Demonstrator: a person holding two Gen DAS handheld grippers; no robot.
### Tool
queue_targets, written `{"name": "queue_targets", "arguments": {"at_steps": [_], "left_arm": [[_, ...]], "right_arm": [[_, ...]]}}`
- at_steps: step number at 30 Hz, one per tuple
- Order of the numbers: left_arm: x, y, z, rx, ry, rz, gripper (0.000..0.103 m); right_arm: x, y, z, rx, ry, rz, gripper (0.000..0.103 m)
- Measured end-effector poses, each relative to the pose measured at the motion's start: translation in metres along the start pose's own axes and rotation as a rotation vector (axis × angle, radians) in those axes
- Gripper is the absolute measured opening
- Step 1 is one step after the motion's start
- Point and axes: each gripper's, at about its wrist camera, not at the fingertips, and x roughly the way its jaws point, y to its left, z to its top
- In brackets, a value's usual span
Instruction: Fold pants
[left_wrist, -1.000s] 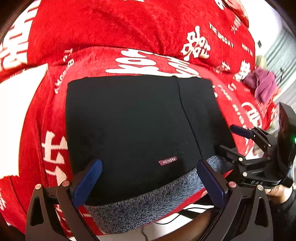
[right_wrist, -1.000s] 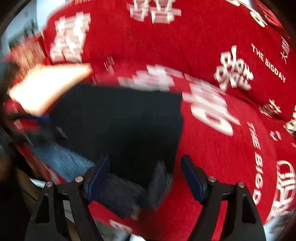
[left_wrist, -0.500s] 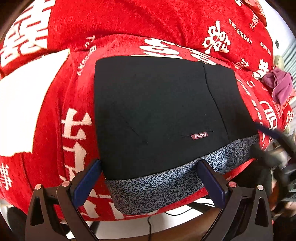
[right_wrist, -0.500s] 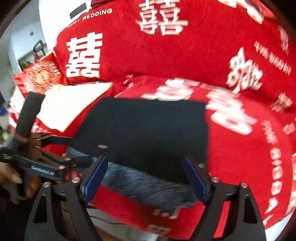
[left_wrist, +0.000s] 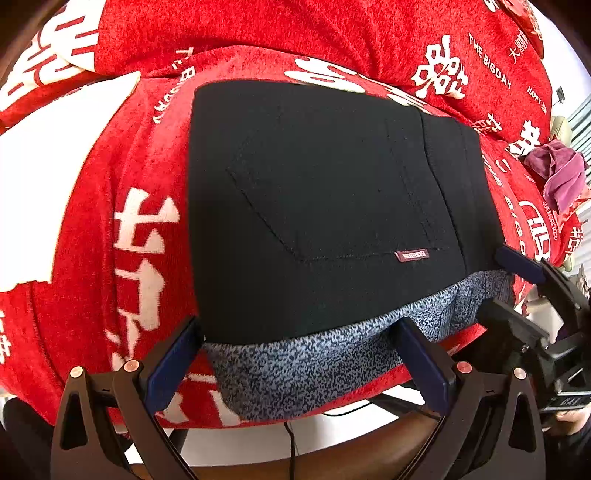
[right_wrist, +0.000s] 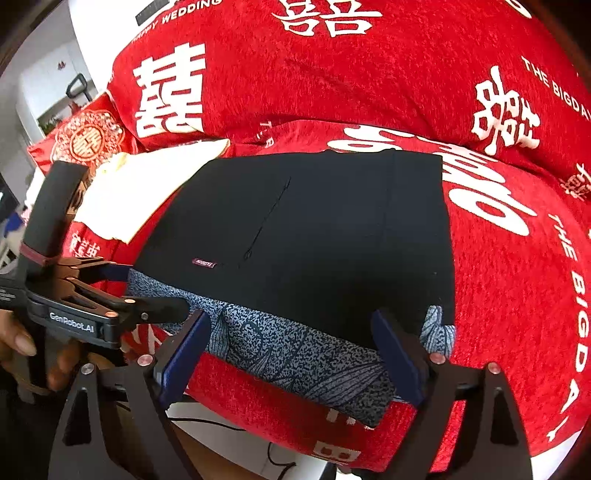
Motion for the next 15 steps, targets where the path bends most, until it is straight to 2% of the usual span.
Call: {"name": "queue_targets", "arguments": {"at_steps": [2, 6, 9, 11, 15], "left_arm": [[-0.015, -0.001, 0.003, 0.017, -0.041, 0.000, 0.103], [-0.031, 0.008, 0.023, -0.013, -0.096, -0.018, 0.103], [-0.032, 0.016, 0.042, -0.057, -0.103, -0.015, 0.103], [-0.029, 0.019, 0.056, -0.091, -0.103, -0.027, 0.103], [-0.007, 0.020, 0.075, -0.145, -0.044, -0.016, 0.103]], "right_arm": [[-0.009, 0.000, 0.012, 0.022, 0.007, 0.010, 0.091], [-0.021, -0.007, 0.037, 0.034, -0.066, 0.017, 0.091], [-0.005, -0.014, 0.058, 0.036, -0.041, -0.044, 0.091], [0.009, -0.023, 0.072, 0.083, -0.013, -0.071, 0.091], [0.031, -0.037, 0.089, 0.199, 0.058, -0.083, 0.091]]}}
